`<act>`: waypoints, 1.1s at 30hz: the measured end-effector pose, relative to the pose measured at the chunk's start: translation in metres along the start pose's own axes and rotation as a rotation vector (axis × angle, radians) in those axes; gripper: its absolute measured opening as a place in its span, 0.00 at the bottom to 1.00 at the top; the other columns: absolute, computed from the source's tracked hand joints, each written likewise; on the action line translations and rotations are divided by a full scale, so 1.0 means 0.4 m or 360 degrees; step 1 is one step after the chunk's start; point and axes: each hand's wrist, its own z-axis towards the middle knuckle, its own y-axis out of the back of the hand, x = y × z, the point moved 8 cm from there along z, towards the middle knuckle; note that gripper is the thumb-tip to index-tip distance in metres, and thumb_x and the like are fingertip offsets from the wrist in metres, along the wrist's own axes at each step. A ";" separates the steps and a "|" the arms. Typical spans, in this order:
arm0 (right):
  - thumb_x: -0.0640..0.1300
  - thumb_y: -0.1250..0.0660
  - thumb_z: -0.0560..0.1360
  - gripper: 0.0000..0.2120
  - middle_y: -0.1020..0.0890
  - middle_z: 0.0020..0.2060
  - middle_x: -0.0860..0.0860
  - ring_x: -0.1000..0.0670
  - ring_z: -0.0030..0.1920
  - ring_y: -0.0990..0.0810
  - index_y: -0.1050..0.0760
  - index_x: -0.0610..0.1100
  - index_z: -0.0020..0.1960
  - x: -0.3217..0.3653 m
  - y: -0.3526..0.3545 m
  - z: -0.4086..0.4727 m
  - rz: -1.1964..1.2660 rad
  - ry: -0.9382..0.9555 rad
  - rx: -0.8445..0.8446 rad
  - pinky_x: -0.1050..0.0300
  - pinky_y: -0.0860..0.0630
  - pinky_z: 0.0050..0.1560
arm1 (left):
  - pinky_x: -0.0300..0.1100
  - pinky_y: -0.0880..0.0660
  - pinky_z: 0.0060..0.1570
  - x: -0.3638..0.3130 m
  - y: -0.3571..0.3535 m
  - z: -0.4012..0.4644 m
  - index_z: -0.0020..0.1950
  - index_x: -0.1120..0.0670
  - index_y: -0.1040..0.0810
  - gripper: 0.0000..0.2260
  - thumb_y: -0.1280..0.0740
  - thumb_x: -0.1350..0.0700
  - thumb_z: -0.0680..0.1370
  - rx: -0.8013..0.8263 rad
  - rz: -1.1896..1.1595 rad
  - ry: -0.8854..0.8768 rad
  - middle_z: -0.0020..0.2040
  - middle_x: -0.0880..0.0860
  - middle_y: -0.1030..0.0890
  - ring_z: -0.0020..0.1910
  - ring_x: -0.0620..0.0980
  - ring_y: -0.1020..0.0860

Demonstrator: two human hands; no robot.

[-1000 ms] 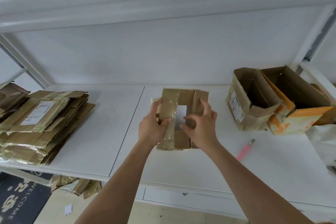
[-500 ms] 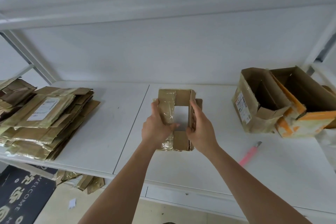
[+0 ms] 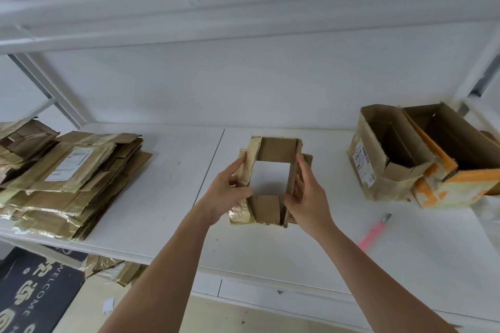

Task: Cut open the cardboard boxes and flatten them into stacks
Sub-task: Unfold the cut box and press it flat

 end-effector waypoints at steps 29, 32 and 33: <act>0.42 0.39 0.82 0.29 0.44 0.78 0.56 0.57 0.76 0.42 0.45 0.47 0.79 0.010 -0.025 -0.089 -0.0124 -0.0001 0.0180 0.64 0.40 0.72 | 0.44 0.23 0.43 0.008 -0.073 -0.040 0.80 0.43 0.58 0.46 0.29 0.50 0.72 -0.0308 0.0634 0.0202 0.44 0.43 0.27 0.44 0.49 0.21; 0.41 0.38 0.81 0.30 0.44 0.78 0.56 0.56 0.76 0.41 0.47 0.47 0.79 0.010 -0.030 -0.086 -0.0052 -0.0067 0.0220 0.72 0.40 0.68 | 0.47 0.20 0.49 0.005 -0.066 -0.043 0.80 0.42 0.58 0.46 0.30 0.53 0.72 -0.0181 0.0540 0.0252 0.53 0.48 0.25 0.48 0.50 0.21; 0.40 0.38 0.81 0.31 0.44 0.78 0.56 0.56 0.76 0.40 0.47 0.48 0.79 0.010 -0.032 -0.087 -0.0004 -0.0097 0.0224 0.77 0.40 0.64 | 0.46 0.21 0.49 0.004 -0.065 -0.043 0.80 0.42 0.58 0.46 0.30 0.53 0.72 -0.0153 0.0548 0.0253 0.57 0.50 0.25 0.49 0.51 0.21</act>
